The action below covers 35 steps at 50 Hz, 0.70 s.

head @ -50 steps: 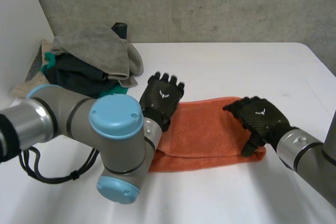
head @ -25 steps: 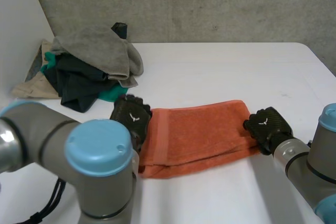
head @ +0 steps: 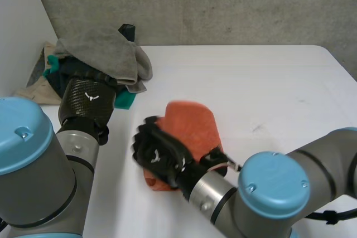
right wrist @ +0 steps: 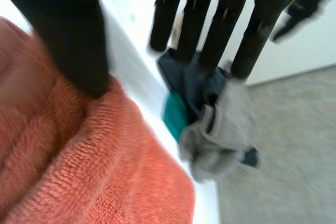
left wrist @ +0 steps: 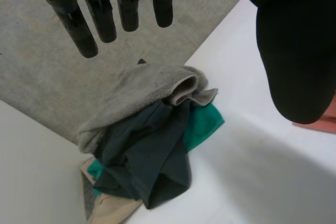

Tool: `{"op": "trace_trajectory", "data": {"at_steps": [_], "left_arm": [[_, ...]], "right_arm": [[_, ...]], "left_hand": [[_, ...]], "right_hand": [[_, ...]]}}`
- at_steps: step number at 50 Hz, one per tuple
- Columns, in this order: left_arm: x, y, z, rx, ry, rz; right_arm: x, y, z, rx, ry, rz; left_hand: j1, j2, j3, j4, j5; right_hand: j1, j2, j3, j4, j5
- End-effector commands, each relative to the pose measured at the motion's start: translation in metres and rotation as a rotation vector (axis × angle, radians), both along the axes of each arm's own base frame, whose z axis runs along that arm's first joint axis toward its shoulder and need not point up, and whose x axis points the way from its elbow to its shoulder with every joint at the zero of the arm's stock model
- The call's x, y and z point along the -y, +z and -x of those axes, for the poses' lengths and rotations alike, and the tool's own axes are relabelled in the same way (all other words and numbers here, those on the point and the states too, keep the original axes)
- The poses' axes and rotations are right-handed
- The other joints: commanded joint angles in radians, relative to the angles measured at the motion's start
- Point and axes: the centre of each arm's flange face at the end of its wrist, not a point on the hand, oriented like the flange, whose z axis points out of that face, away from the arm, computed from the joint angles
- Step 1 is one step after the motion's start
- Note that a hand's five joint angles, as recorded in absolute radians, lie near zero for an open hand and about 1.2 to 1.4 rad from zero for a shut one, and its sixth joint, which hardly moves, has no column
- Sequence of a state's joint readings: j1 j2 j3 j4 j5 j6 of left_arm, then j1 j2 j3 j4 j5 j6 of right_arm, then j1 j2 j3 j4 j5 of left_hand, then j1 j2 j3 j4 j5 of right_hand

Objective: Fold the laundry.

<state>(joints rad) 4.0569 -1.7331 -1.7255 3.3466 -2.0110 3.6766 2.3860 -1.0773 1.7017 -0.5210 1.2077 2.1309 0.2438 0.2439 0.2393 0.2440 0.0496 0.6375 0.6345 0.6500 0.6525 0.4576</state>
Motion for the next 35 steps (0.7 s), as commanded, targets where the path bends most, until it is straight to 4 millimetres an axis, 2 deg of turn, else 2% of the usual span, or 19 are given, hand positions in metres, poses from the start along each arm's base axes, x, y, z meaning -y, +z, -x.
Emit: {"op": "trace_trajectory", "data": {"at_steps": [1,2,3,6,7,11,13,16,20,23,24,28,35], "left_arm": [[0.012,0.004,0.012,-0.124,-0.075,-0.001],[0.016,0.007,0.017,-0.167,-0.102,0.005],[0.019,0.007,0.021,-0.191,-0.123,0.006],[0.024,0.007,0.037,-0.257,-0.199,0.001],[0.025,0.007,0.041,-0.270,-0.220,-0.002],[0.029,0.002,0.065,-0.319,-0.315,-0.027],[0.027,-0.004,0.084,-0.342,-0.369,-0.049],[0.028,-0.014,0.099,-0.344,-0.397,-0.066],[0.043,-0.042,0.116,-0.313,-0.394,-0.109],[0.047,-0.057,0.118,-0.283,-0.385,-0.154],[0.046,-0.068,0.118,-0.260,-0.378,-0.190],[0.042,-0.083,0.115,-0.195,-0.353,-0.256],[0.033,-0.093,0.094,-0.021,-0.200,-0.283]], "right_arm": [[0.017,0.024,0.009,0.157,-0.124,-0.234],[0.027,0.036,0.015,0.212,-0.163,-0.266],[0.047,0.054,0.029,0.313,-0.247,-0.341],[0.069,0.065,0.050,0.427,-0.349,-0.489],[0.077,0.067,0.060,0.474,-0.393,-0.591],[0.090,0.064,0.080,0.529,-0.500,-0.799],[0.098,0.061,0.088,0.525,-0.549,-0.833],[0.117,0.057,0.102,0.514,-0.631,-0.847],[0.134,0.040,0.105,0.478,-0.692,-0.893],[0.142,0.026,0.103,0.435,-0.723,-0.948],[0.143,0.023,0.102,0.421,-0.731,-0.964],[0.142,0.014,0.096,0.359,-0.726,-1.030],[0.147,0.009,0.089,0.329,-0.692,-1.036]], "left_hand": [[-0.001,-0.001,0.004,-0.001,0.019],[0.002,0.002,0.006,0.002,0.022],[0.002,0.002,0.007,0.002,0.022],[0.011,0.011,0.015,0.011,0.030],[0.014,0.014,0.018,0.014,0.033],[0.017,0.017,0.021,0.016,0.036],[0.025,0.025,0.030,0.025,0.045],[0.028,0.028,0.033,0.028,0.048],[0.031,0.031,0.036,0.031,0.051],[0.031,0.031,0.036,0.031,0.051],[0.031,0.031,0.036,0.031,0.051],[0.049,0.049,0.053,0.049,0.069],[0.072,0.072,0.077,0.072,0.092]], "right_hand": [[-0.463,-0.460,-0.475,-0.478,-0.458],[-0.463,-0.460,-0.475,-0.478,-0.458],[-0.463,-0.460,-0.475,-0.478,-0.458],[-0.463,-0.460,-0.475,-0.478,-0.458],[-0.463,-0.460,-0.475,-0.478,-0.458],[-0.463,-0.460,-0.475,-0.478,-0.458],[-0.463,-0.460,-0.475,-0.478,-0.458],[-0.463,-0.460,-0.475,-0.478,-0.458],[-0.463,-0.460,-0.475,-0.478,-0.458],[-0.463,-0.460,-0.475,-0.478,-0.458],[-0.463,-0.460,-0.475,-0.478,-0.458],[-0.463,-0.460,-0.475,-0.478,-0.458],[-0.463,-0.460,-0.475,-0.478,-0.458]]}}
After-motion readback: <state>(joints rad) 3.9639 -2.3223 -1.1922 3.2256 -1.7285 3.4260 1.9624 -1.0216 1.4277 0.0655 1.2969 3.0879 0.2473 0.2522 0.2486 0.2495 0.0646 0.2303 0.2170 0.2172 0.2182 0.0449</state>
